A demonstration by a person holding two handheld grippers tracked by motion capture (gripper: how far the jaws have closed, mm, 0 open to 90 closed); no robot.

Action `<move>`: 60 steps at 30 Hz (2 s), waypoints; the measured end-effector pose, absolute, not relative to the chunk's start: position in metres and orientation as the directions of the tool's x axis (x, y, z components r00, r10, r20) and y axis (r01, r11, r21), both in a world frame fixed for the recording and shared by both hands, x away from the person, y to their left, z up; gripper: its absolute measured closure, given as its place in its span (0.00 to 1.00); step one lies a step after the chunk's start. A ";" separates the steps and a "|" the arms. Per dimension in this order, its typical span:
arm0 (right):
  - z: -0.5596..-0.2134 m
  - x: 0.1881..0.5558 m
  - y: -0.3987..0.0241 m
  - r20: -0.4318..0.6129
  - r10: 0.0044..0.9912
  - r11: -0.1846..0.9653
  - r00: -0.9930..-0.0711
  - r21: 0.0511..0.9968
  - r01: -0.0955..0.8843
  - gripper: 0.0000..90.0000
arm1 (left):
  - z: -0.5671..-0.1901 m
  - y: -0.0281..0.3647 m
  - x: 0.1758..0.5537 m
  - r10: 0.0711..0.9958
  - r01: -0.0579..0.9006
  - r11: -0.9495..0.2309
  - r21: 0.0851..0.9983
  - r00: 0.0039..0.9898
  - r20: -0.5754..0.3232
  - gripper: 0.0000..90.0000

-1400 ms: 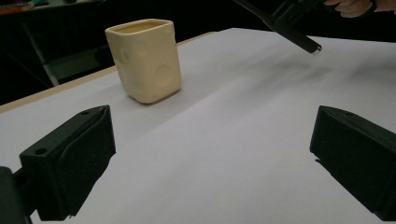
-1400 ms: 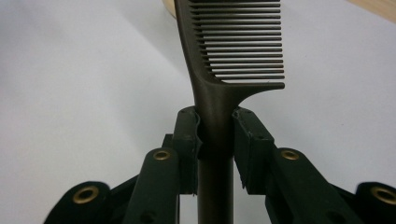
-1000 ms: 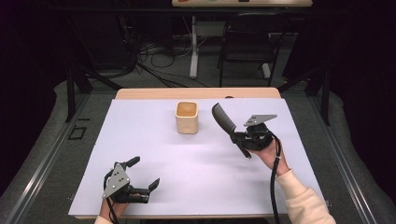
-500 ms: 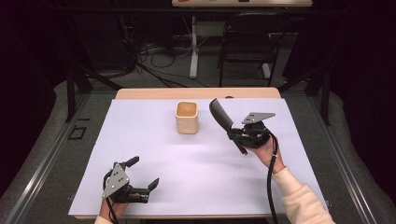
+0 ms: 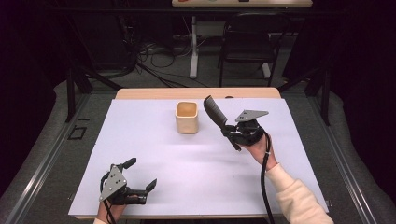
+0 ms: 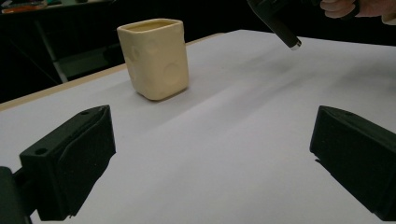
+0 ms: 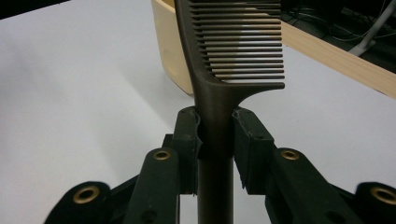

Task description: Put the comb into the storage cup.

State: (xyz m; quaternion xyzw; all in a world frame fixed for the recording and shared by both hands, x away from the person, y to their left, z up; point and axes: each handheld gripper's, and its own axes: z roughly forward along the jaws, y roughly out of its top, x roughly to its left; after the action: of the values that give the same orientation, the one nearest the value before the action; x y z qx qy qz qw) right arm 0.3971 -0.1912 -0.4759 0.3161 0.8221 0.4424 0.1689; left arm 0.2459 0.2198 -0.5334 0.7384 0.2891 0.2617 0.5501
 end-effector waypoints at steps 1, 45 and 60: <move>-0.476 0.397 -0.190 0.003 0.668 0.407 -0.744 0.835 0.369 0.80 | -0.534 0.219 0.246 0.716 0.142 -0.226 0.964 0.695 0.066 0.00; -0.449 0.420 -0.177 -0.029 0.684 0.358 -0.729 0.884 0.300 0.80 | -0.534 0.213 0.253 0.695 0.133 -0.246 0.960 0.714 0.079 0.00; -0.444 0.432 -0.169 -0.030 0.682 0.341 -0.730 0.897 0.281 0.80 | -0.534 0.213 0.254 0.694 0.134 -0.247 0.960 0.716 0.079 0.00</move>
State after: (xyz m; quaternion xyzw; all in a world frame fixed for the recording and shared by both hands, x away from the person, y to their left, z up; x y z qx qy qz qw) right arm 0.4318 -0.1689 -0.4435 0.3039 0.7925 0.4869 0.2059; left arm 0.2538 0.2127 -0.5342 0.7472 0.2768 0.2557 0.5475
